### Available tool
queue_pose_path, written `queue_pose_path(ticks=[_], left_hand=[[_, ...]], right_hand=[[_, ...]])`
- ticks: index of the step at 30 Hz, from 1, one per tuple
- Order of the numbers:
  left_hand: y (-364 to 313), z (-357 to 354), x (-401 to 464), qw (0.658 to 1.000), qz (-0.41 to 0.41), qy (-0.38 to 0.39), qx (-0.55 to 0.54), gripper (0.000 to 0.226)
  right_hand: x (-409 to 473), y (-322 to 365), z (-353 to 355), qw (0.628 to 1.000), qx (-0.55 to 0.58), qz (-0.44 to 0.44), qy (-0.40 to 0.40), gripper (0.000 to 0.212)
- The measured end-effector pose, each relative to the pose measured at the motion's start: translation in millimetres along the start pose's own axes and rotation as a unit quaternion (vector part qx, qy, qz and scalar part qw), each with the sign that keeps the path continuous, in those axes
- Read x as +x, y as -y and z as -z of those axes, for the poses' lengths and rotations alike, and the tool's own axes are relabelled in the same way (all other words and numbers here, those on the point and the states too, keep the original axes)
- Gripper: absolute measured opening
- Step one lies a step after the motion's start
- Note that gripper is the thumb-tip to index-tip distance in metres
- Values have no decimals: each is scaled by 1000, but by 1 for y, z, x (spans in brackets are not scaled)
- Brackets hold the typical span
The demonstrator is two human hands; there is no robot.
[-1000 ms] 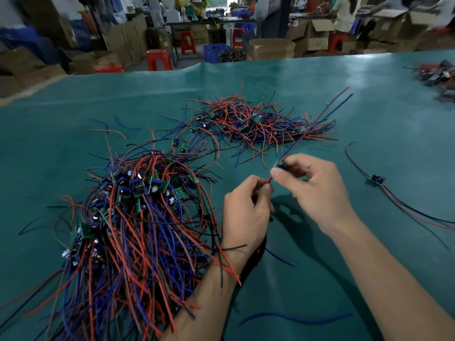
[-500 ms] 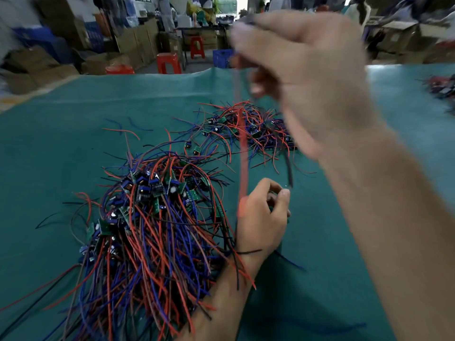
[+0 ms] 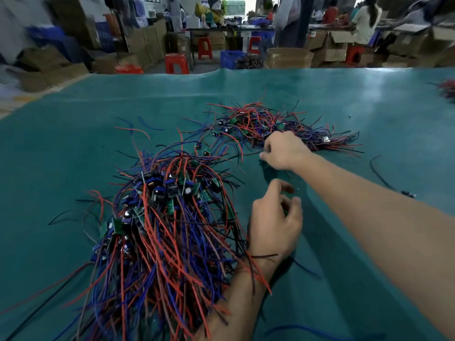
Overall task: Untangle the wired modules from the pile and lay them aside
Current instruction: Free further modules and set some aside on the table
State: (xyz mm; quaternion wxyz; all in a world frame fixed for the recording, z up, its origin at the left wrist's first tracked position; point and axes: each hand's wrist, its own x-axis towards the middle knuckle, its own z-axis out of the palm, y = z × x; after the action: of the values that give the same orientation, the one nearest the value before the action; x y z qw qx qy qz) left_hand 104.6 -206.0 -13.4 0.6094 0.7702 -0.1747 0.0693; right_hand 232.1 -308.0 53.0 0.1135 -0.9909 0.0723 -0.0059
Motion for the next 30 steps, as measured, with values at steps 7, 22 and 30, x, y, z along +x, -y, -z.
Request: queue_pose_path(ticks=[7,22,30], left_hand=[[1,-1,0,1000,5,-6,-10,12],[8,0,7,996,28,-77,41,14],[4,2,4,994,8,-33,99,30]], right_hand=[[0,-30,1,984,142,-62,-92,17],[-107,-81,27,846,530,-46,3,19],[-138,-83,9,836,455,149,267,25]])
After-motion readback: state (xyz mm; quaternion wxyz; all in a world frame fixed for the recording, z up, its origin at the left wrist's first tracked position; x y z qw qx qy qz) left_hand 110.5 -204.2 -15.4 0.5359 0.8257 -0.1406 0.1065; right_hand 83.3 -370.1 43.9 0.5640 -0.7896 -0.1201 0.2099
